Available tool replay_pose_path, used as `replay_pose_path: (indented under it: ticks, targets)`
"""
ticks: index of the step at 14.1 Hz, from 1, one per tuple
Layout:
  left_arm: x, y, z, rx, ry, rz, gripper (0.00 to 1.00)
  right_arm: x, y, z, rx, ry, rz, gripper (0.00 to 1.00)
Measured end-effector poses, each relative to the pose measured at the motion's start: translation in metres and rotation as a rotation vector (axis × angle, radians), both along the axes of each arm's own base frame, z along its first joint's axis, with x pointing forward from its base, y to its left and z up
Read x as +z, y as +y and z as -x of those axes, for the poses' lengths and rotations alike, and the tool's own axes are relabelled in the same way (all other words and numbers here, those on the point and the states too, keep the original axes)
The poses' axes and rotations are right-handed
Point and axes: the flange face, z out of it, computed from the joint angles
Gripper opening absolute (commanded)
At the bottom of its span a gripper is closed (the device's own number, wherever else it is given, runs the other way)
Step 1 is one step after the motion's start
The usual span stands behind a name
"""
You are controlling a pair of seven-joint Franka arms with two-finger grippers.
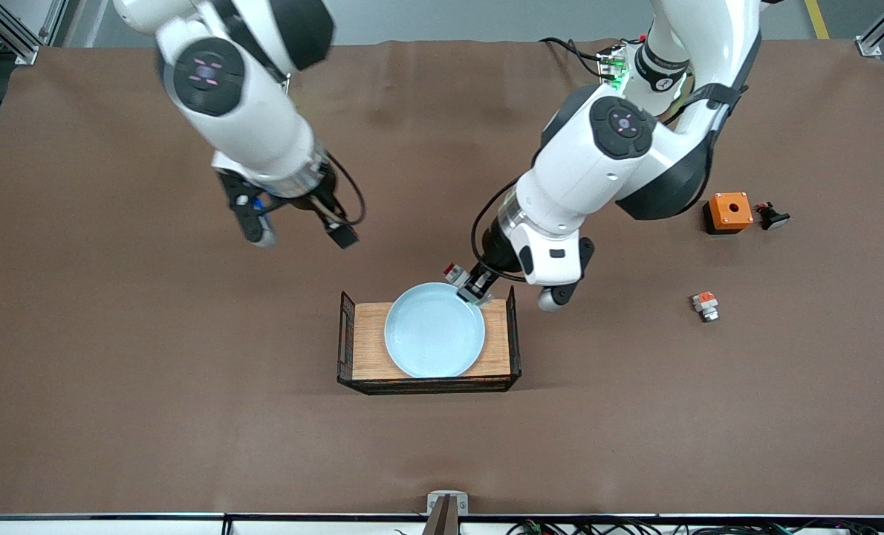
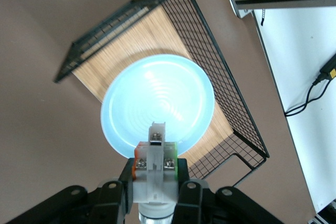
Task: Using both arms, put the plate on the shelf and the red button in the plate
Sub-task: 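Move the button over the plate with the left gripper while the right gripper retracts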
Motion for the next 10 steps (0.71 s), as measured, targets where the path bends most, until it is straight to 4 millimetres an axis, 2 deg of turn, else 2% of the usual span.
replay_pose_path:
  ticks: [2,5,10]
  targets:
    - [-0.016,-0.013,0.001,0.020,-0.026,-0.011,0.11,0.021,-0.050,0.000,0.138,0.015,-0.020,1.00]
    - [-0.040,-0.027,0.001,0.042,-0.058,-0.029,0.11,0.037,-0.122,0.000,0.306,0.000,-0.055,1.00]
    - [-0.074,-0.039,-0.003,0.058,-0.092,-0.035,0.11,0.042,-0.221,0.009,0.531,-0.025,-0.051,1.00]
